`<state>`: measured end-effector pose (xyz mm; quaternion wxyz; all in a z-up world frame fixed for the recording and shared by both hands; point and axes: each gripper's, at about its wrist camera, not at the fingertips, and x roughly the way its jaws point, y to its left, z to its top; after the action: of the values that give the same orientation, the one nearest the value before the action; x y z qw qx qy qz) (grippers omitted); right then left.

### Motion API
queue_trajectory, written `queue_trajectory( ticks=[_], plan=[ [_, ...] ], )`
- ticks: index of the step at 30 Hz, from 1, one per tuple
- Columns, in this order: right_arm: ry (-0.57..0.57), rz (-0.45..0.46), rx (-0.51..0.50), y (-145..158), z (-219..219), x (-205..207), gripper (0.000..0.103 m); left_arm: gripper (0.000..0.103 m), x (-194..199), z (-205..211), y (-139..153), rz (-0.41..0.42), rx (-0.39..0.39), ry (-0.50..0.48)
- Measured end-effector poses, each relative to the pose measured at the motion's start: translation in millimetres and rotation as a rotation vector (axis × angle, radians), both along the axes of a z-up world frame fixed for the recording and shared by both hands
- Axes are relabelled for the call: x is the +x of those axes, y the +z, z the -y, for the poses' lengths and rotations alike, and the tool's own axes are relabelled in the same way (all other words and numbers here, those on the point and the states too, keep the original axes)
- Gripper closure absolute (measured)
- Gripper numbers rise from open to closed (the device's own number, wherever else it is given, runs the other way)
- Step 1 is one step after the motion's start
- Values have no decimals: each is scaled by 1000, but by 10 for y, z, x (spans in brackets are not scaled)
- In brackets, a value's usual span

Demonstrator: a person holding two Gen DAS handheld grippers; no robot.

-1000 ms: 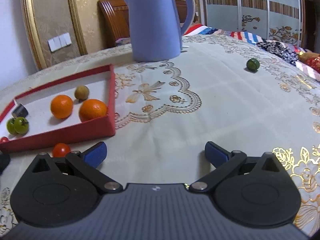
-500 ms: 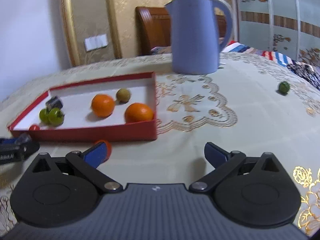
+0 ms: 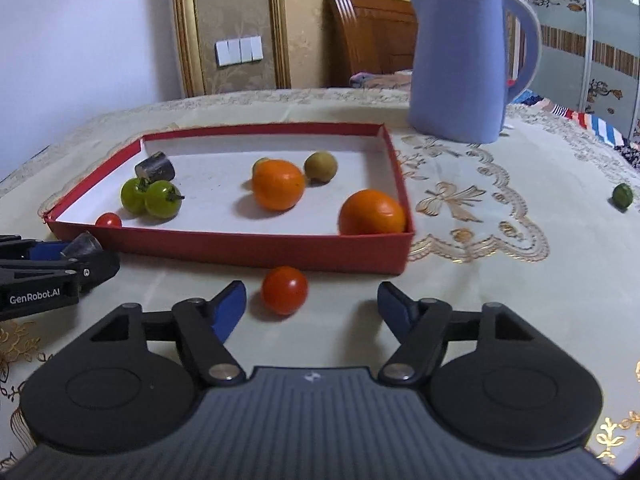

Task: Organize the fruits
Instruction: 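Hold the dark cylinder in the left gripper while the right gripper approaches a red cherry tomato, then close the right gripper on the red cherry tomato beside the tray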

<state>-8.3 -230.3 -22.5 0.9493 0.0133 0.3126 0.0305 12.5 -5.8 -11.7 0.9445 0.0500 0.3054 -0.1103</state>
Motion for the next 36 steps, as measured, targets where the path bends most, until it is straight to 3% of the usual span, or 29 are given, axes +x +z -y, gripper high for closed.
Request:
queue_trajectory(
  ticks=[18, 22, 26, 28, 29, 36],
  plan=[
    [-22, -2, -33, -21, -67, 57, 36, 61, -2, -1, 1, 0, 1, 0],
    [-22, -1, -45, -21, -111, 81, 47, 61, -2, -2, 2, 0, 0, 0],
    [-21, 0, -49, -19, -128, 86, 50, 60, -4, 0, 1, -1, -2, -1],
    [-18, 0, -59, -20, -146, 86, 51, 45, -1, 5, -2, -2, 4, 2],
    [-14, 1, -62, -18, -161, 88, 55, 30, 11, 5, -9, -9, 12, 19],
    [-9, 4, -63, -14, -194, 99, 62, 29, 24, -42, -3, -16, -2, 44]
  ],
)
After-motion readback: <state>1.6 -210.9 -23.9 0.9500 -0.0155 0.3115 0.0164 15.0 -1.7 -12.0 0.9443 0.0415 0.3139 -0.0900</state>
